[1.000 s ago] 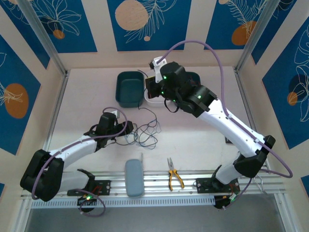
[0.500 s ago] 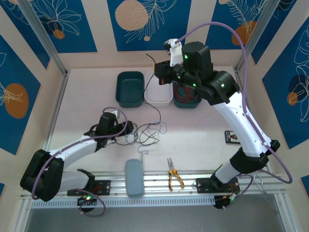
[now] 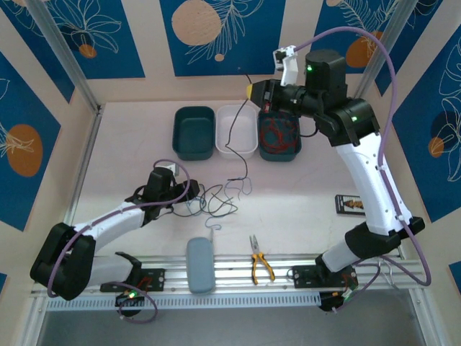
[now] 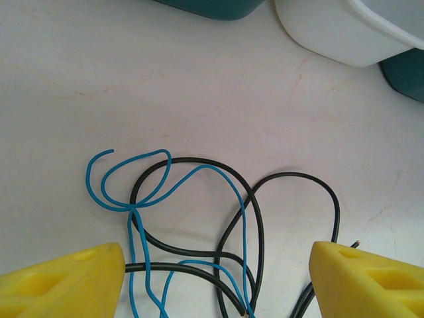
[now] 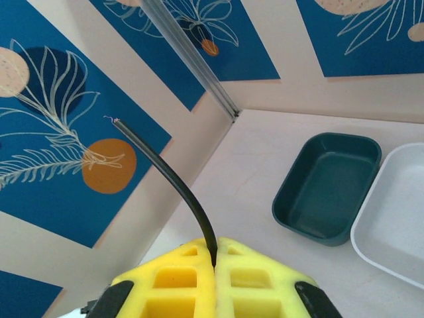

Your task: Untangle the cables

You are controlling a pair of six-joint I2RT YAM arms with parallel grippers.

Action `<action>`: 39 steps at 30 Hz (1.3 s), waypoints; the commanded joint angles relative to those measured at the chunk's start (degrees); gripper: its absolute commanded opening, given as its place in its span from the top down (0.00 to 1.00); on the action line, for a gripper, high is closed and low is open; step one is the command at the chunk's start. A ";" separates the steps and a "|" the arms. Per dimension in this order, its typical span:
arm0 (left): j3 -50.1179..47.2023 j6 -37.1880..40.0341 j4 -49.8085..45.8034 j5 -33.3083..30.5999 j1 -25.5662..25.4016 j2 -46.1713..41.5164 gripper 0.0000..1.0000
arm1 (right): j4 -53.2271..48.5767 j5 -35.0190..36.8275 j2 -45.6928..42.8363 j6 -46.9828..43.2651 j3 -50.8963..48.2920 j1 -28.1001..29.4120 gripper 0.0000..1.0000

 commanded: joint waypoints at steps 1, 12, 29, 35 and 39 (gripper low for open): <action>-0.38 0.50 1.07 1.04 0.37 0.36 0.27 | 1.58 -6.43 -2.86 2.09 2.00 -2.45 1.00; -0.30 0.41 0.98 1.04 0.36 0.62 0.27 | 1.51 -14.26 -5.46 3.27 4.33 -9.19 1.00; 0.13 0.49 0.43 0.96 0.45 -0.22 0.27 | -0.19 -20.11 -0.05 5.08 12.79 -13.46 1.00; 0.10 0.15 1.59 2.20 0.34 -1.50 0.27 | -1.80 -22.98 1.83 5.13 11.89 -13.49 1.00; 1.01 1.19 1.95 4.08 0.34 -2.76 0.27 | -2.65 -24.06 2.21 5.33 7.28 -13.47 1.00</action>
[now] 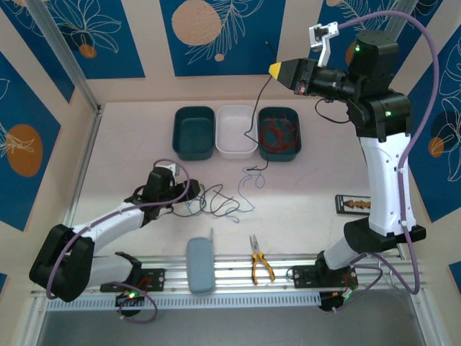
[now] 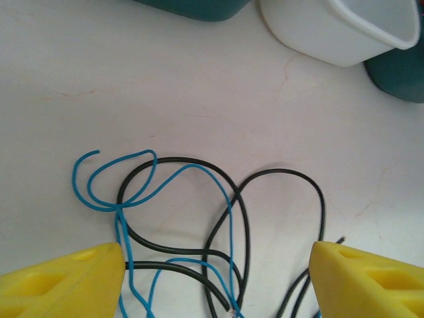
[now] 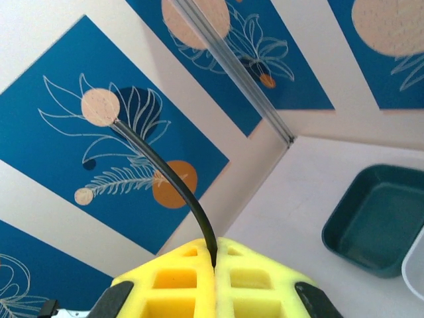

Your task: Untangle the cables

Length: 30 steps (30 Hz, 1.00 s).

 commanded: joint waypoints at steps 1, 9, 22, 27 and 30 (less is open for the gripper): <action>1.28 1.30 1.73 2.79 0.33 -1.88 0.27 | -2.43 -3.15 0.35 0.88 -4.02 -0.11 1.00; 1.66 1.25 2.05 3.56 0.33 -2.87 0.26 | -1.40 -5.12 -1.46 2.41 -22.32 -0.16 1.00; 0.25 0.60 1.18 2.27 0.33 -3.96 0.24 | -9.16 -1.65 -1.55 -2.22 -26.70 0.58 1.00; 0.14 0.66 0.40 1.37 0.33 -4.75 0.20 | -13.29 0.57 -1.56 -4.86 -21.25 0.48 1.00; 0.18 0.76 0.02 0.92 0.34 -5.09 0.15 | -15.83 2.90 -1.19 -6.61 -16.96 0.49 1.00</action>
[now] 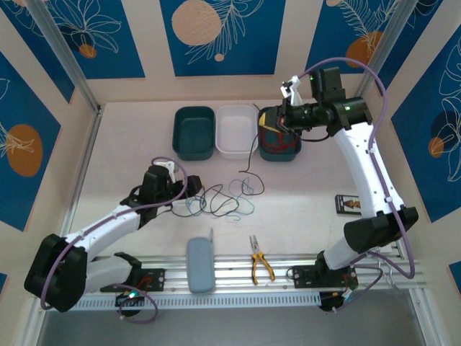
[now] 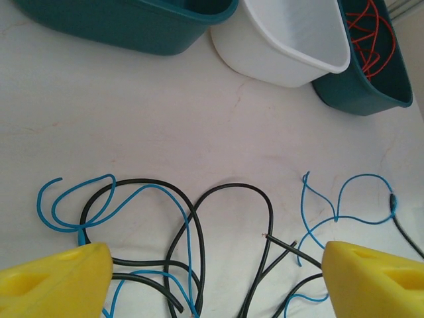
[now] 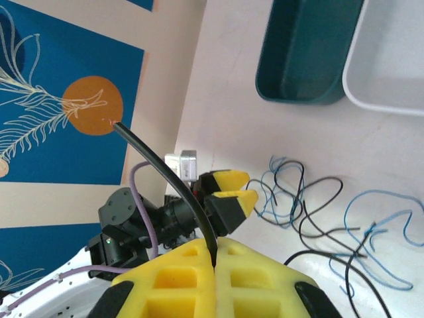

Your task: Untangle the cables

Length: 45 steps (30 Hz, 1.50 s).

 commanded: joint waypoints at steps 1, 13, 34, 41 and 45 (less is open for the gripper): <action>-0.19 0.74 -0.92 -1.09 0.33 -1.16 0.14 | -5.00 2.47 -0.74 -3.53 5.20 0.18 1.00; -0.32 1.01 -1.71 -1.99 0.33 -1.51 0.00 | -7.86 9.65 2.26 -6.82 -6.24 -0.06 1.00; -0.21 1.02 -2.86 -4.32 0.33 -2.08 0.00 | -15.64 7.84 -0.12 -9.57 9.64 -0.44 1.00; -0.49 0.95 -2.38 -4.46 0.33 -2.35 0.00 | -9.56 3.79 2.26 -8.41 14.54 -0.41 1.00; -0.70 0.68 -2.06 -4.71 0.33 -3.07 0.00 | 0.54 1.17 2.55 -6.78 11.03 -0.41 1.00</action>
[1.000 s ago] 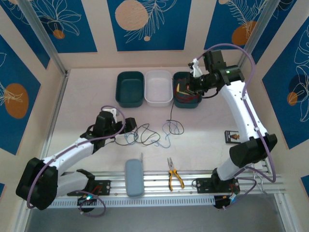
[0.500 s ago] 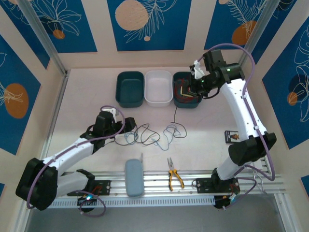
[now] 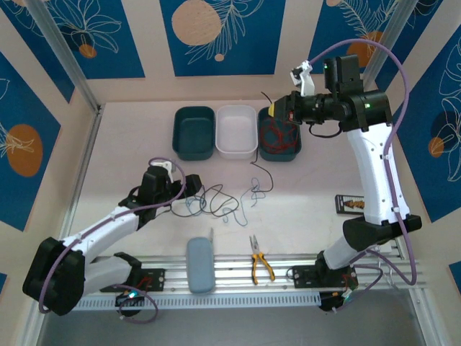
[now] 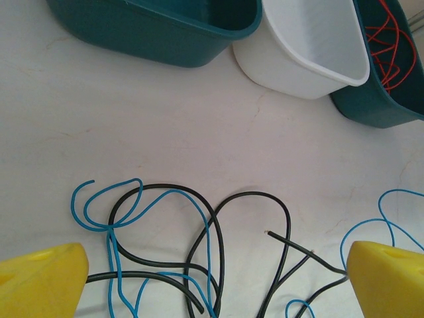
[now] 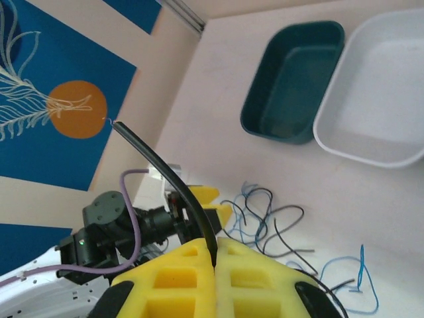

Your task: Untangle the cables

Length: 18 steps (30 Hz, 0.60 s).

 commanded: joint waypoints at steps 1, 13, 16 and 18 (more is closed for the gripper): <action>-0.57 0.73 -0.56 -1.24 0.33 -1.70 0.00 | 9.68 -4.10 1.45 1.90 -2.16 -0.08 1.00; -0.64 0.53 -1.26 -1.64 0.33 -1.55 0.00 | 25.53 -4.41 5.68 14.91 -22.26 0.55 1.00; -0.43 0.79 -0.37 -0.92 0.33 -1.14 0.00 | 32.10 -10.87 6.37 17.88 -26.67 0.89 1.00; -0.73 1.01 1.79 0.60 0.33 -0.84 0.00 | 32.38 -10.94 6.52 17.85 -26.25 1.24 1.00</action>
